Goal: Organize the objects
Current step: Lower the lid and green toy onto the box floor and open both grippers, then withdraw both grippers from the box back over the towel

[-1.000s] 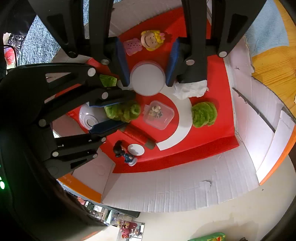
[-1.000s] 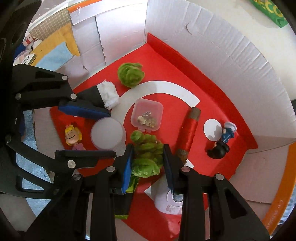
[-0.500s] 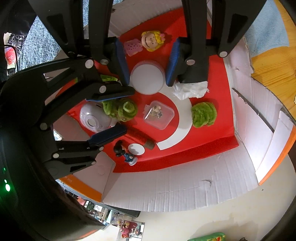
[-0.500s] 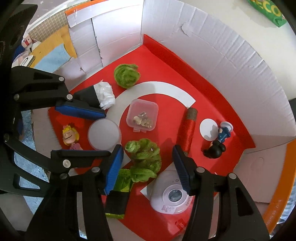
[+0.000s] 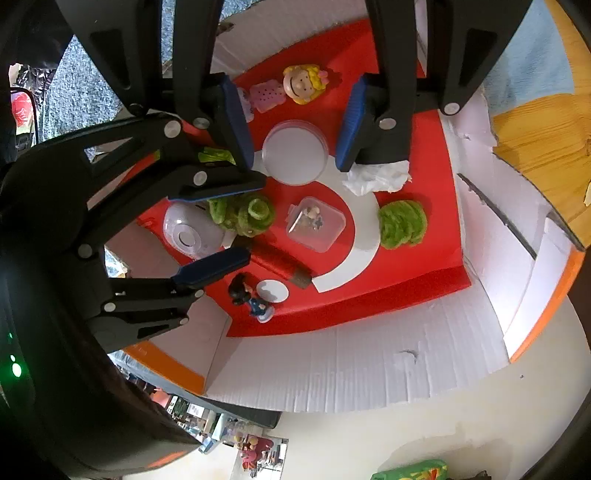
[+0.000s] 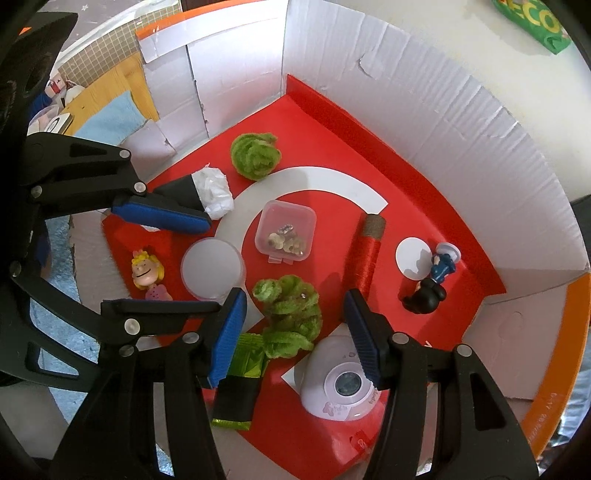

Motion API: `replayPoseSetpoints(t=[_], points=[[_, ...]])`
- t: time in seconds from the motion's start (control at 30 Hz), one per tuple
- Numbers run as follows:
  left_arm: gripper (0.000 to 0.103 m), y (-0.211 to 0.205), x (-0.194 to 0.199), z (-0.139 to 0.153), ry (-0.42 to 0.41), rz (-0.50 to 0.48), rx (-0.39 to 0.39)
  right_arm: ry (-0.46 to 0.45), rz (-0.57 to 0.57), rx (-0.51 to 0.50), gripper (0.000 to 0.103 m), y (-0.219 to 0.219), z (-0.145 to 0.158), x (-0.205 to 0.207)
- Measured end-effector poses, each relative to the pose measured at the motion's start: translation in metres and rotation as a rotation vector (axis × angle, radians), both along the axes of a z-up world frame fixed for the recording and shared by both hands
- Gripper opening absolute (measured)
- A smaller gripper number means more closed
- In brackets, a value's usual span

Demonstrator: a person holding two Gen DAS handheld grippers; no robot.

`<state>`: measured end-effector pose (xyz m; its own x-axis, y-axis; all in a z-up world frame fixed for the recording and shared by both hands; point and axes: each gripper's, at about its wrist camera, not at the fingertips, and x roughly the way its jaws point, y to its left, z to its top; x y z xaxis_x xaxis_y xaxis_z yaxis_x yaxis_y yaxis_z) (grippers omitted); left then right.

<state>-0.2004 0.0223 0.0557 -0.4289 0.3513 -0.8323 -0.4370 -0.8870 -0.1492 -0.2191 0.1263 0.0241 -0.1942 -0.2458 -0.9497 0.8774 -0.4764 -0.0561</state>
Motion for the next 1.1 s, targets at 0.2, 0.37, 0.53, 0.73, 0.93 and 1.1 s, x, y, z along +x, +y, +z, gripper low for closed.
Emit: replayPoseSetpoints(t=[0.2,0.37,0.53,0.73,0.93,1.1], points=[[0.049,-0.002,0.007,0.012,0.026,0.016,0.006,0.016,-0.025,-0.023,0.054,0.005,0.01,0.005],[0.058,-0.007,0.02,0.027,0.065,0.039,0.014,0.034,-0.046,-0.05,0.056,0.013,0.025,0.015],[0.061,-0.008,0.034,0.042,0.105,0.053,0.017,0.068,-0.062,-0.074,0.065,0.02,0.043,0.032],[0.074,-0.009,0.053,0.061,0.164,0.089,0.024,0.122,-0.11,-0.123,0.072,0.032,0.059,0.028],[0.08,-0.019,0.074,0.072,0.18,0.135,0.056,0.142,-0.191,-0.205,0.078,0.057,0.067,0.04],[0.088,-0.025,0.095,0.078,0.212,0.168,0.064,0.184,-0.253,-0.245,0.084,0.076,0.076,0.066]])
